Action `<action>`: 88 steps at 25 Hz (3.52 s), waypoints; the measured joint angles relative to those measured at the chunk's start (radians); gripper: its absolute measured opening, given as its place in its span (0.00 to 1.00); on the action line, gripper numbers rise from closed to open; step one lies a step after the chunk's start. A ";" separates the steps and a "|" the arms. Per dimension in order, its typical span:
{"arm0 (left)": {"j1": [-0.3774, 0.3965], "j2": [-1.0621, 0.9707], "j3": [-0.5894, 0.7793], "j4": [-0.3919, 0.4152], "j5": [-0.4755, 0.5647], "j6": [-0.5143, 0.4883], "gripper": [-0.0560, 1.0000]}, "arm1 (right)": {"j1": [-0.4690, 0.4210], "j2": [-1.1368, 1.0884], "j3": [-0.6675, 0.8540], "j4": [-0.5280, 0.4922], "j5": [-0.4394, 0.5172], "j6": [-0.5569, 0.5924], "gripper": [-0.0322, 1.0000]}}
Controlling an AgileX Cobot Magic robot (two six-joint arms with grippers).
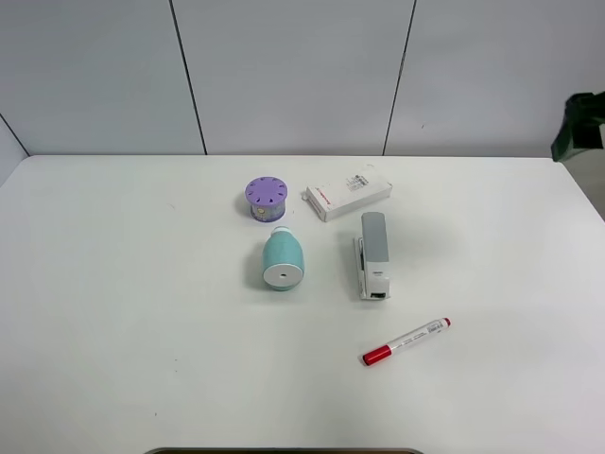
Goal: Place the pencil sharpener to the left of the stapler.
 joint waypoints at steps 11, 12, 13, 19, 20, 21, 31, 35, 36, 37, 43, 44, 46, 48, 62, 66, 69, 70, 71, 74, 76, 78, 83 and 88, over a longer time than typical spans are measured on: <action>0.000 0.000 0.000 0.000 0.000 0.000 0.96 | -0.051 -0.396 0.276 0.083 -0.126 -0.100 0.99; 0.000 0.000 0.000 0.000 0.000 0.000 0.96 | -0.039 -0.432 0.281 0.083 -0.120 -0.110 0.99; 0.000 0.000 0.000 0.000 0.000 0.000 0.96 | -0.024 -0.460 0.286 0.083 -0.115 -0.124 0.99; 0.000 0.000 0.000 0.000 0.000 0.000 0.96 | 0.030 -0.607 0.296 0.083 -0.043 -0.155 0.99; 0.000 0.000 0.000 0.000 0.000 0.000 0.96 | 0.031 -0.623 0.296 0.083 -0.039 -0.152 0.99; 0.000 0.000 0.000 0.000 0.000 0.000 0.96 | 0.031 -0.644 0.300 0.083 -0.039 -0.148 0.99; 0.000 0.000 0.000 0.000 0.000 0.000 0.96 | 0.101 -0.856 0.506 0.109 -0.045 -0.153 0.99; 0.000 0.000 0.000 0.000 0.000 0.000 0.96 | 0.178 -0.939 0.541 0.116 -0.043 -0.159 0.99; 0.000 0.000 0.000 0.000 0.000 0.000 0.96 | 0.185 -0.965 0.546 0.117 -0.043 -0.153 0.99; 0.000 0.000 0.000 0.000 0.000 0.000 0.96 | 0.187 -0.993 0.549 0.117 -0.042 -0.143 0.99; 0.000 0.000 0.000 0.000 0.000 0.000 0.96 | 0.187 -1.181 0.555 0.117 -0.043 -0.086 0.99; 0.000 0.000 0.000 0.000 0.000 0.000 0.96 | 0.187 -1.214 0.555 0.117 -0.043 -0.080 0.99; 0.000 0.000 0.000 0.000 0.000 0.000 0.96 | 0.187 -1.265 0.555 0.117 -0.040 -0.078 0.99; 0.000 0.000 0.000 0.000 0.000 0.000 0.96 | 0.187 -1.281 0.555 0.117 -0.030 -0.071 0.99; 0.000 0.000 0.000 0.000 0.000 0.000 0.96 | 0.187 -1.282 0.686 0.135 0.033 -0.046 0.99; 0.000 0.000 0.000 0.000 0.000 0.000 0.96 | 0.187 -1.282 0.687 0.135 0.039 -0.046 0.98; 0.000 0.000 0.000 0.000 0.000 0.000 0.96 | 0.187 -1.282 0.687 0.135 0.039 -0.046 0.98; 0.000 0.000 0.000 0.000 0.000 0.000 0.96 | 0.187 -1.282 0.687 0.135 0.039 -0.046 0.98; 0.000 0.000 0.000 0.000 0.000 0.000 0.96 | 0.187 -1.282 0.687 0.135 0.039 -0.046 0.98; 0.000 0.000 0.000 0.000 0.000 0.000 0.96 | 0.187 -1.282 0.687 0.135 0.039 -0.046 0.98; 0.000 0.000 0.000 0.000 0.000 0.000 0.96 | 0.173 -1.282 0.687 0.135 0.039 -0.046 0.98; 0.000 0.000 0.000 0.000 0.000 0.000 0.96 | 0.155 -1.282 0.687 0.135 0.039 -0.046 0.98; 0.000 0.000 0.000 0.000 0.000 0.000 0.96 | 0.143 -1.282 0.687 0.135 0.039 -0.046 0.98; 0.000 0.000 0.000 0.000 0.000 0.000 0.96 | 0.143 -1.282 0.687 0.135 0.039 -0.046 0.98</action>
